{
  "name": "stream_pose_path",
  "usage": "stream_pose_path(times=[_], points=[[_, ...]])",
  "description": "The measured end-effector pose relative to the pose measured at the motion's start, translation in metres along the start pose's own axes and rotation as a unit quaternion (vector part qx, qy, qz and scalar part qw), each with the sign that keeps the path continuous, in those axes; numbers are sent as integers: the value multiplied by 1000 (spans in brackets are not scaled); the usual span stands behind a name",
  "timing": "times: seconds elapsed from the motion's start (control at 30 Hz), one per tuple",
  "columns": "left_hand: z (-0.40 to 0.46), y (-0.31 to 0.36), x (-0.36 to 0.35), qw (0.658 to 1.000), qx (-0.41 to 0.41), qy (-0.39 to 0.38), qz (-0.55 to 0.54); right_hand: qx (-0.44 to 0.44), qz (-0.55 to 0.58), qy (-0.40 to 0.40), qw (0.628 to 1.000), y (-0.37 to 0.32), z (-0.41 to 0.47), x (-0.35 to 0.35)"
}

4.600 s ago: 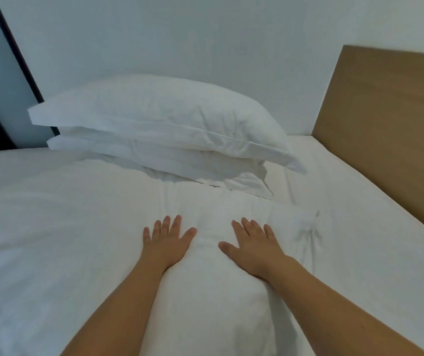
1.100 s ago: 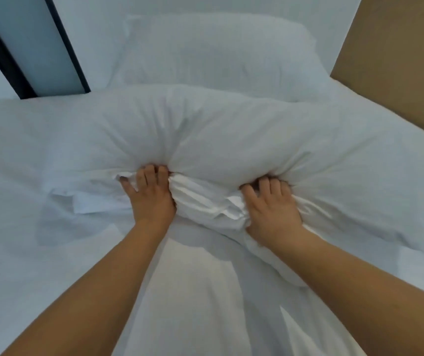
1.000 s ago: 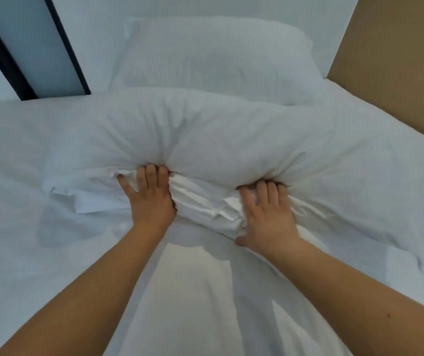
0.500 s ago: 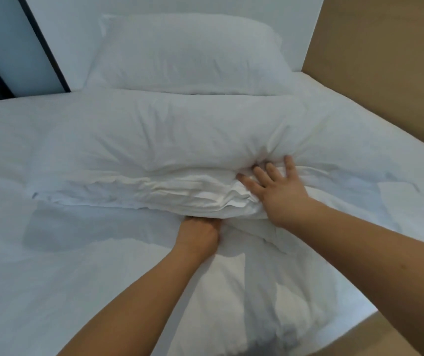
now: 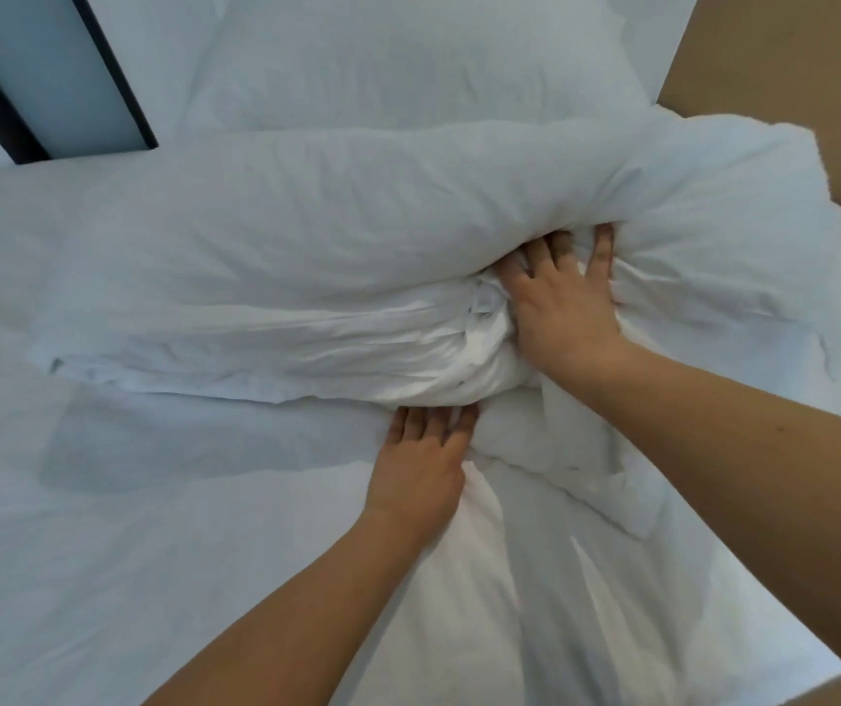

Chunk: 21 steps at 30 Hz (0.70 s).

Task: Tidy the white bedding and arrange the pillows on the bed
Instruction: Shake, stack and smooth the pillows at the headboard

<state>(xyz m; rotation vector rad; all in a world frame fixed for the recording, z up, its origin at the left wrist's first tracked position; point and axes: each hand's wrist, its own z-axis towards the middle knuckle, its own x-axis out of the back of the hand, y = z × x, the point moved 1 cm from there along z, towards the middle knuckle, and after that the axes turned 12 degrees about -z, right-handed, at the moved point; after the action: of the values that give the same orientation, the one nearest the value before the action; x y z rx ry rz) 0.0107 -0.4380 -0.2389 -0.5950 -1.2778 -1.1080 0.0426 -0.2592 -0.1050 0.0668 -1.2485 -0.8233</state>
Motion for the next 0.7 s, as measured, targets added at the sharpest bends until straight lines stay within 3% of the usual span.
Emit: stream_pose_path(times=[0.2, 0.33, 0.43, 0.53, 0.6, 0.7], points=[[32, -1, -2, 998, -26, 61, 6, 21, -6, -7, 1000, -7, 20, -17], [70, 30, 40, 996, -37, 48, -61, 45, 3, -11, 999, 5, 16, -10], [46, 79, 86, 991, -86, 68, -77, 81, -7, -27, 996, 31, 19, 3], [1, 116, 114, 990, -80, 73, -87, 111, -26, -43, 993, 50, 20, 27], [-7, 115, 119, 991, -57, 89, -83, 124, -31, -59, 990, 50, 10, 45], [-10, 100, 112, 990, -104, 72, -54, 126, -19, -75, 989, 43, -26, 61]])
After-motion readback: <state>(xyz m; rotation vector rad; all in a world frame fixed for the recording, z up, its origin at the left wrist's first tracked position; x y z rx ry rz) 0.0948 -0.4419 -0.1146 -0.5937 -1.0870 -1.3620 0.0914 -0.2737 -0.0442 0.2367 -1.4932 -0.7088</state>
